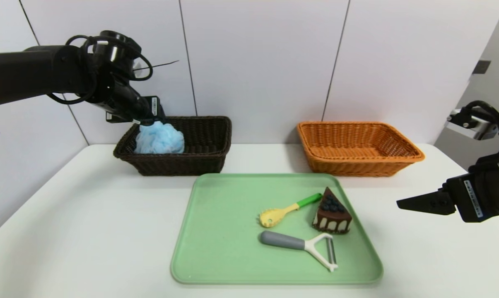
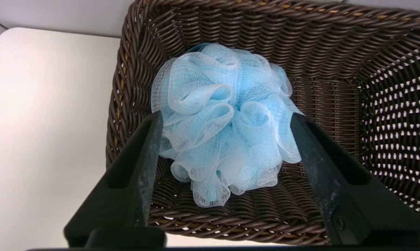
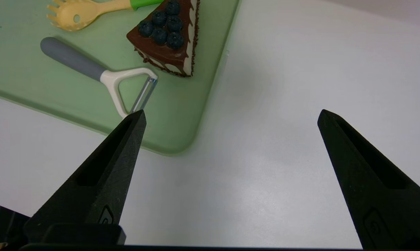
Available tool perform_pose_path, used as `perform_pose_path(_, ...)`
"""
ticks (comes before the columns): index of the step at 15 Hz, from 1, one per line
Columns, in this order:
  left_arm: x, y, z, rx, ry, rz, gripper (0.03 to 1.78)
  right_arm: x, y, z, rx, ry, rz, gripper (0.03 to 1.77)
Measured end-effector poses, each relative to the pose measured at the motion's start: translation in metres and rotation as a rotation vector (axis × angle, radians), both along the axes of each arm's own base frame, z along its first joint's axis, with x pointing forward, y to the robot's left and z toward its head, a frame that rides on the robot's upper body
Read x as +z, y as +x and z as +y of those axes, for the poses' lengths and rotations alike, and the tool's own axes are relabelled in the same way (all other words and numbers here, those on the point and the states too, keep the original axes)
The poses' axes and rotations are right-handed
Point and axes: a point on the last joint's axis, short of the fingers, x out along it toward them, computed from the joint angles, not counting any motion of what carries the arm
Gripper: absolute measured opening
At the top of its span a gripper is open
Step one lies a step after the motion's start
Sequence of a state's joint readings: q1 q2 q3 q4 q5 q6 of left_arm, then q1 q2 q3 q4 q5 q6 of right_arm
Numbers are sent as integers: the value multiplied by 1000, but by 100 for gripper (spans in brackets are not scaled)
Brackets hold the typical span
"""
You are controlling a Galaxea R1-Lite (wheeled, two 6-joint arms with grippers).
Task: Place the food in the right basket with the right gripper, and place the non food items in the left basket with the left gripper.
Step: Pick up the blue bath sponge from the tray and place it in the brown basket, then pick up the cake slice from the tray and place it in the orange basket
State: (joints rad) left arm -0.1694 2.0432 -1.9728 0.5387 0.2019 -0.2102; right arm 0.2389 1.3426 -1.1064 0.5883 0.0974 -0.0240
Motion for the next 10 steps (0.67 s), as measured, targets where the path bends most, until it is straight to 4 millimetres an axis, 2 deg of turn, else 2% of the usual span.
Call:
perform_pose_path(5, 32, -29, -2, -13, -20, -54, 150, 1, 0, 0, -12, 9, 1, 170)
perform_pose_path(10, 50, -92, -44, -136, -63, 32, 160, 3, 6, 3, -35, 31, 6, 170)
